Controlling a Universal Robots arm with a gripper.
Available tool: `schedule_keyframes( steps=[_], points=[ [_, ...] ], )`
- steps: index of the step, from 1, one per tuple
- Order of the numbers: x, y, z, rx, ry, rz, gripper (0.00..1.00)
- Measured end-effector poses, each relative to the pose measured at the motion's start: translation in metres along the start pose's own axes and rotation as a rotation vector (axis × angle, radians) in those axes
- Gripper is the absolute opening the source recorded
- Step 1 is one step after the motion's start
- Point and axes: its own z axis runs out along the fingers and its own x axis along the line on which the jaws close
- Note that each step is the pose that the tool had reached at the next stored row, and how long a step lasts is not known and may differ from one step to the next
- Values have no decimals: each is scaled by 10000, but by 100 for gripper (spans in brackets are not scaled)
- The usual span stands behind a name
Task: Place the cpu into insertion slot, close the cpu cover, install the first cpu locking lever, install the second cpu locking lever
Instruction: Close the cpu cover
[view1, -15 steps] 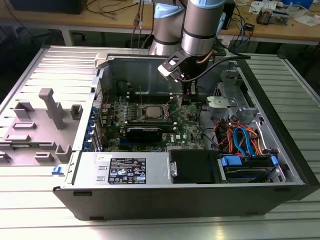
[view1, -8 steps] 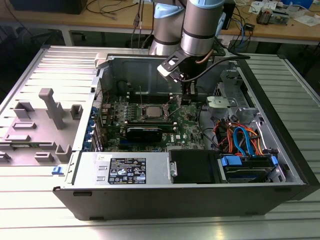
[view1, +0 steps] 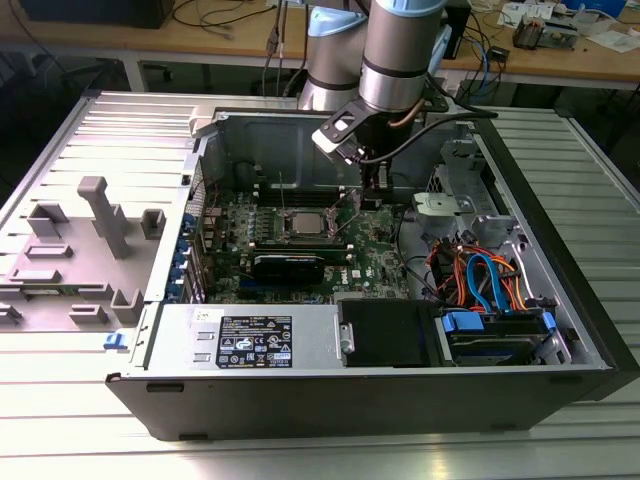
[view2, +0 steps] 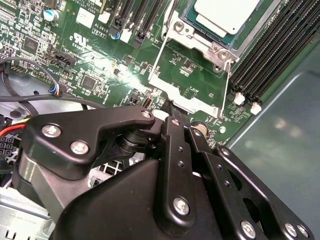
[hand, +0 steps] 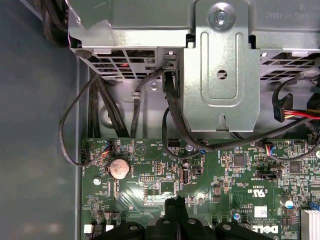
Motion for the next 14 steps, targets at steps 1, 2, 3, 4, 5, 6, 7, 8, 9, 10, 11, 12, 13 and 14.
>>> schedule_keyframes(
  steps=[1,2,3,4,5,6,7,8,9,10,11,12,13,14],
  points=[
    [0,-4,0,0,0,0,11],
    [0,-8,0,0,-1,0,11],
    [0,-13,0,0,0,0,11],
    [0,-17,0,0,0,-1,11],
    [0,-24,0,0,-1,0,11],
    [0,-29,0,0,0,0,11],
    [0,-36,0,0,0,-1,11],
    [-1,-41,0,0,0,-1,11],
    [-1,-47,0,0,0,0,11],
    [-1,-54,0,0,0,0,11],
    [-1,-58,0,0,0,0,11],
    [-1,-62,0,0,0,-1,11],
    [-1,-65,0,0,-1,0,11],
    [-1,-68,0,0,-1,0,11]
  ],
)
